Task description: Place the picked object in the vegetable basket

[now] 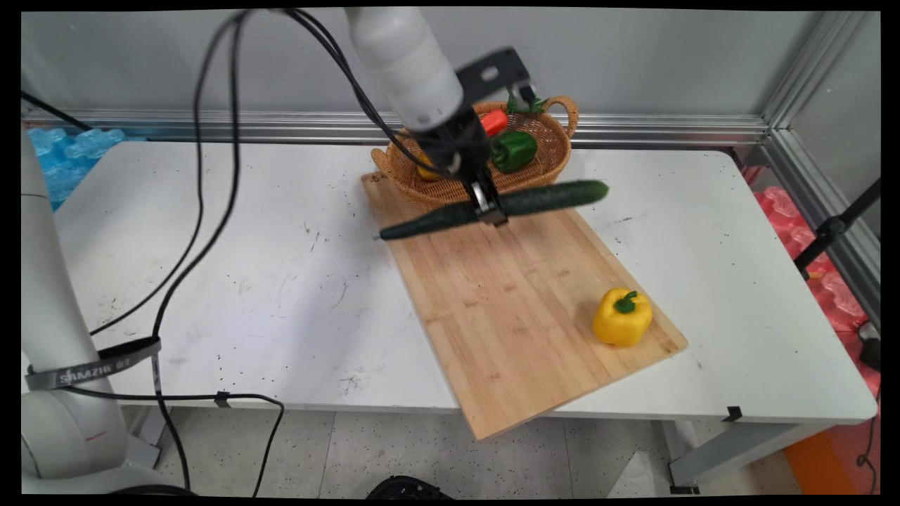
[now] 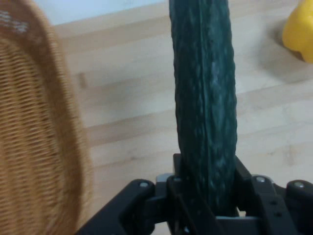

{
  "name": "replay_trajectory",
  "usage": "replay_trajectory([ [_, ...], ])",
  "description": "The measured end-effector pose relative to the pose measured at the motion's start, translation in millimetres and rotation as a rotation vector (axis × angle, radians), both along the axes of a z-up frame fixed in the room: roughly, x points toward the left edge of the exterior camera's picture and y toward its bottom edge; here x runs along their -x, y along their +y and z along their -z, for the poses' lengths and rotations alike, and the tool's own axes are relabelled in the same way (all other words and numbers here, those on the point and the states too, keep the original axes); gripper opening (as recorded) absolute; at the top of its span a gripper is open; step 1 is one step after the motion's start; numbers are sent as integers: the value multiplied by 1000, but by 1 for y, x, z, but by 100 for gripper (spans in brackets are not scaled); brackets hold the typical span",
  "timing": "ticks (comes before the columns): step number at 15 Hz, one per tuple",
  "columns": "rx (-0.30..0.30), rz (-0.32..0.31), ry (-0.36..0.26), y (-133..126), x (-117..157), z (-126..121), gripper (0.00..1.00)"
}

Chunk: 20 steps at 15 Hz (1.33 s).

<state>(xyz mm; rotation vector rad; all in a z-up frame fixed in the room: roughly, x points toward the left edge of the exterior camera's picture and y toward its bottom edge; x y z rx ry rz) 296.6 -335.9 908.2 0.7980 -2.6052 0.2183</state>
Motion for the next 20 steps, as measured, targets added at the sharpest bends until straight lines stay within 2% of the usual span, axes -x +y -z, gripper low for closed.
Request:
replay_trajectory([
  [6,47,-60,-36,-5,-40,-53,0],
  [10,85,-105,-90,-25,-55,-69,0],
  [14,107,-135,-149,-51,-58,-64,0],
  [20,109,-130,-222,-92,-49,-29,0],
])
